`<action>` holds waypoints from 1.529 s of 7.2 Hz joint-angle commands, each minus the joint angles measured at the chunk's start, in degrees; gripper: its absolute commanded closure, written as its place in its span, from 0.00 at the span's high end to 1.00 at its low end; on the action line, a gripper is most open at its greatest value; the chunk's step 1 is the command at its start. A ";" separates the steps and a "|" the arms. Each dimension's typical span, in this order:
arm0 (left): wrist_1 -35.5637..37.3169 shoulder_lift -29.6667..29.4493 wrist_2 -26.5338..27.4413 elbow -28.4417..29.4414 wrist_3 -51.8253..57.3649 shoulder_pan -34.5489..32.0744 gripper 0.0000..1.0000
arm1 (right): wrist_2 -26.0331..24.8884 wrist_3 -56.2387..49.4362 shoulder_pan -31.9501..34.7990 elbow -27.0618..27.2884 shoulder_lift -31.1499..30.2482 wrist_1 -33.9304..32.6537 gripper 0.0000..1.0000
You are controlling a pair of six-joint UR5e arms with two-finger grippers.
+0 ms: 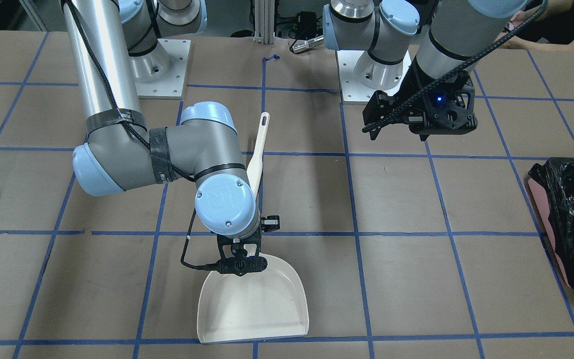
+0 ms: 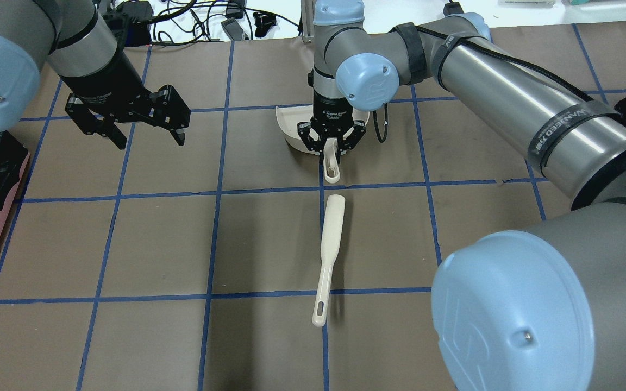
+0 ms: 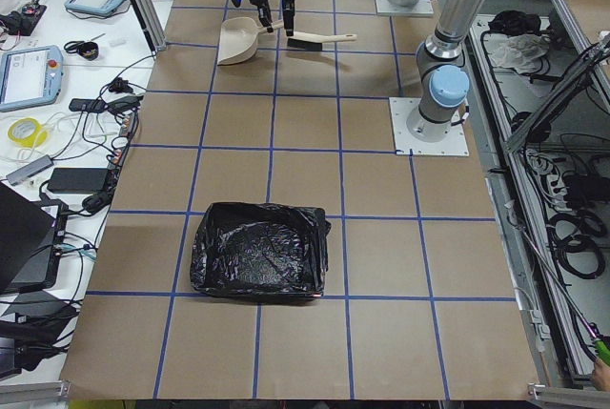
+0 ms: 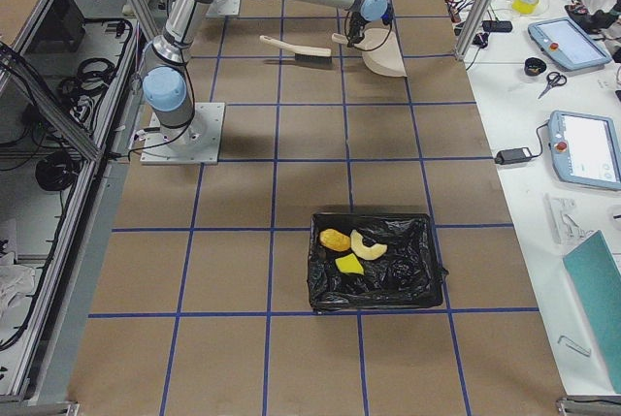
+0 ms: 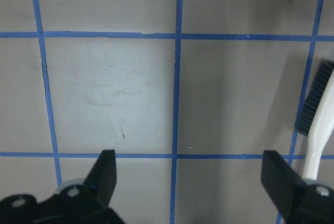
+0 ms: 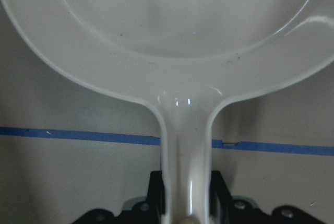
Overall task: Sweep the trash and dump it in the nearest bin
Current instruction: 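Lower the dustpan onto the table beyond the brush with the right gripper, then open the right gripper and raise it off the dustpan handle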
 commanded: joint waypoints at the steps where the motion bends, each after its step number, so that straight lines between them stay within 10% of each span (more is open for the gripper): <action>1: -1.00 0.43 0.16 0.07 0.00 -0.07 1.00 | 0.14 2.21 0.12 0.23 0.18 0.00 0.76; 7: 1.43 0.43 0.25 0.07 0.09 0.01 1.00 | -2.57 2.84 -1.98 0.14 -8.84 1.57 1.00; 11: 5.58 -0.19 0.25 0.07 0.09 0.01 1.00 | -9.27 2.84 -2.96 3.11 -25.62 20.10 1.00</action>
